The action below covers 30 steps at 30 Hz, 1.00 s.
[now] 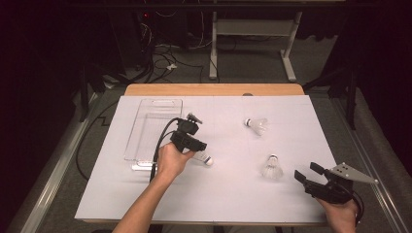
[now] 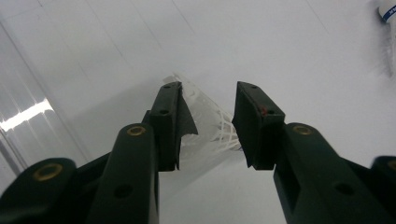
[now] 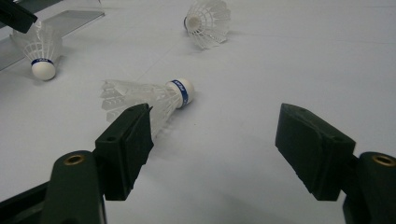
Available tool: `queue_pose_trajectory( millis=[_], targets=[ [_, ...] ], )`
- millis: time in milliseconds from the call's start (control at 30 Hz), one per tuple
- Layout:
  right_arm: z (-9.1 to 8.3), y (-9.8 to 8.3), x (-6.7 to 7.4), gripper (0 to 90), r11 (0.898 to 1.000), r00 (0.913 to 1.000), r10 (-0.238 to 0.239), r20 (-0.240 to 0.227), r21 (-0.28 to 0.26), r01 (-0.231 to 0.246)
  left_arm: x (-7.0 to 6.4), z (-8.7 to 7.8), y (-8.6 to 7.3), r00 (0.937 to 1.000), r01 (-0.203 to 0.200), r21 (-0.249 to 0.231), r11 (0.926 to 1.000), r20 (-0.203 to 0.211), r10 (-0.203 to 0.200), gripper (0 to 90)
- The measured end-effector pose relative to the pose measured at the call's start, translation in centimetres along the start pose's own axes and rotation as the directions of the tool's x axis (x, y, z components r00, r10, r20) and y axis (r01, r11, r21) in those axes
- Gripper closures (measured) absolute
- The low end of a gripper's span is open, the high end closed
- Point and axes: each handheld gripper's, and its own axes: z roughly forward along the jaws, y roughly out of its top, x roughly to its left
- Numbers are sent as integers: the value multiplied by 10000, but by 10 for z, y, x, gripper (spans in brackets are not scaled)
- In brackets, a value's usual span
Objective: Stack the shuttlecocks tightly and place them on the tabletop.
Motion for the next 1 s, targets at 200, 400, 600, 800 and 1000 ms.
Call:
queue_pose_trajectory(
  millis=[200, 400, 600, 800, 1000],
  targets=[
    [0, 0, -1, 276, 10000, 10000, 35, 4, 8, -35, 0, -1, 0, 9998, -102, 12, 9999, 195, 101, 701],
    [0, 0, 0, 276, 10000, 10000, 31, 14, 30, -31, -6, 1, 0, 9984, -298, 78, 9995, 481, 294, 800],
    [1, 0, -1, 277, 10000, 10000, 24, 19, 61, -24, -9, 1, 1, 9957, -405, 22, 9992, 833, 402, 863],
    [1, 0, -1, 277, 9999, 10000, 29, 31, 104, -30, -9, 1, 1, 9929, -486, -57, 9988, 1080, 489, 890],
    [1, 0, -1, 277, 9999, 10000, 30, 36, 103, -30, -10, -2, 2, 9915, -578, -211, 9981, 1153, 599, 893]
  ],
)
